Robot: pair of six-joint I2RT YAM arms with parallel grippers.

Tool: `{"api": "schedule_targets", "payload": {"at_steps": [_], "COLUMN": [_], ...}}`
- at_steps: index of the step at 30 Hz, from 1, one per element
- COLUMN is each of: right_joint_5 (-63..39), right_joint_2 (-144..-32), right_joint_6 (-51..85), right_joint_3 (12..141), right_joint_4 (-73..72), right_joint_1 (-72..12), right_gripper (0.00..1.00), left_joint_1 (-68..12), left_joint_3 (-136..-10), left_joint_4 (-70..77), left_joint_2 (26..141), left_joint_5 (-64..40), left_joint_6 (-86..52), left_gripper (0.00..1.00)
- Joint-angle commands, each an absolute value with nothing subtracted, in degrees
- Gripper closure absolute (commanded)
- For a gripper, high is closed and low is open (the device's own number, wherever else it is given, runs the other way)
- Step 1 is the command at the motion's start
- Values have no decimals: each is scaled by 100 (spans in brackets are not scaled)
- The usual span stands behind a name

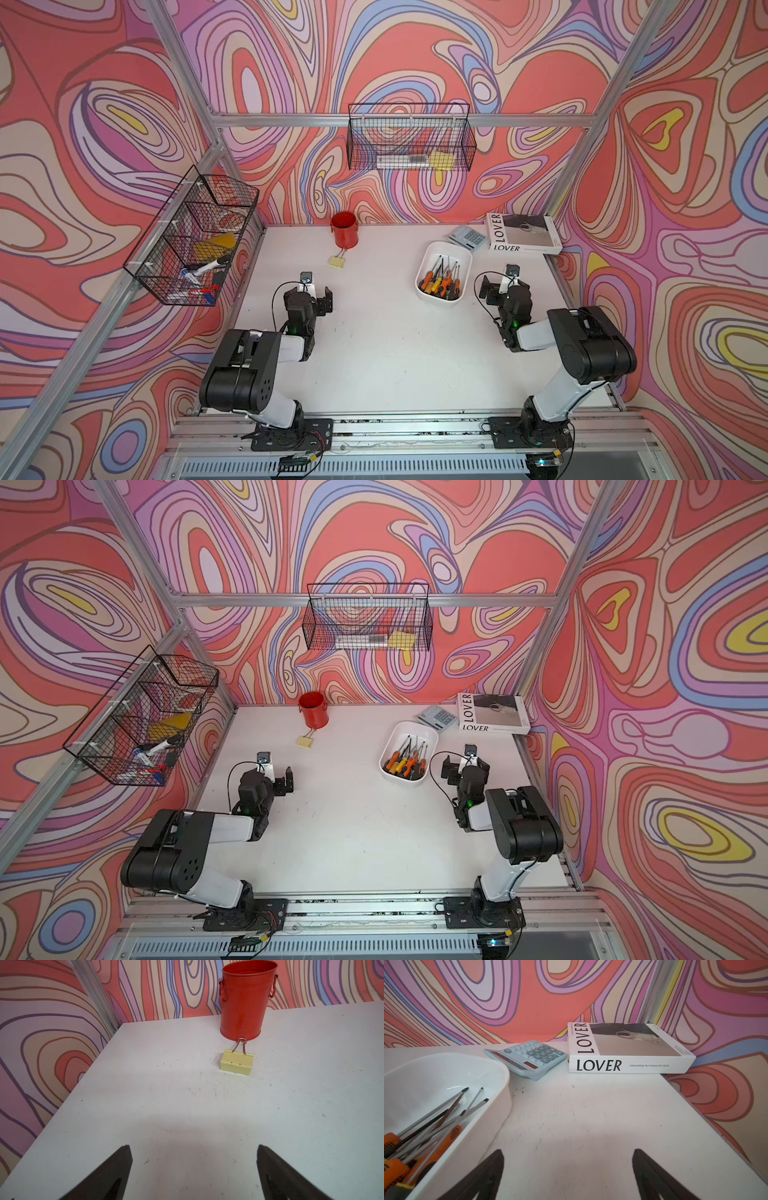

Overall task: Take out the screwdriver from the storage box
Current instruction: Move the storage box to the center of the board.

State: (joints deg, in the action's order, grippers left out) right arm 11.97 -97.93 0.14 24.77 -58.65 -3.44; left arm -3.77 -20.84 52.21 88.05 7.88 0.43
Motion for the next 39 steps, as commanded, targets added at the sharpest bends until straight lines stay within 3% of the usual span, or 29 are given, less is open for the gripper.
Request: {"api": "schedule_targets", "payload": {"at_steps": [1, 33, 39], "right_joint_5": [1168, 1248, 1639], "right_joint_2": [-9752, -9739, -9516], "right_joint_6": [64, 71, 180], "right_joint_3": [2525, 2517, 2530], "right_joint_4": [-5836, -5854, -5638], "right_joint_1": [-311, -291, -334], "right_gripper": [2, 4, 3], "left_joint_1": [-352, -132, -149], "left_joint_3": [-2101, -2180, -2405], "left_joint_4": [5221, 4999, 3842], "left_joint_2": [8840, 8782, 7813], "left_joint_5": [809, 686, 1020], "left_joint_6": [62, -169, -273], "left_gripper": [1, 2, 2]}}
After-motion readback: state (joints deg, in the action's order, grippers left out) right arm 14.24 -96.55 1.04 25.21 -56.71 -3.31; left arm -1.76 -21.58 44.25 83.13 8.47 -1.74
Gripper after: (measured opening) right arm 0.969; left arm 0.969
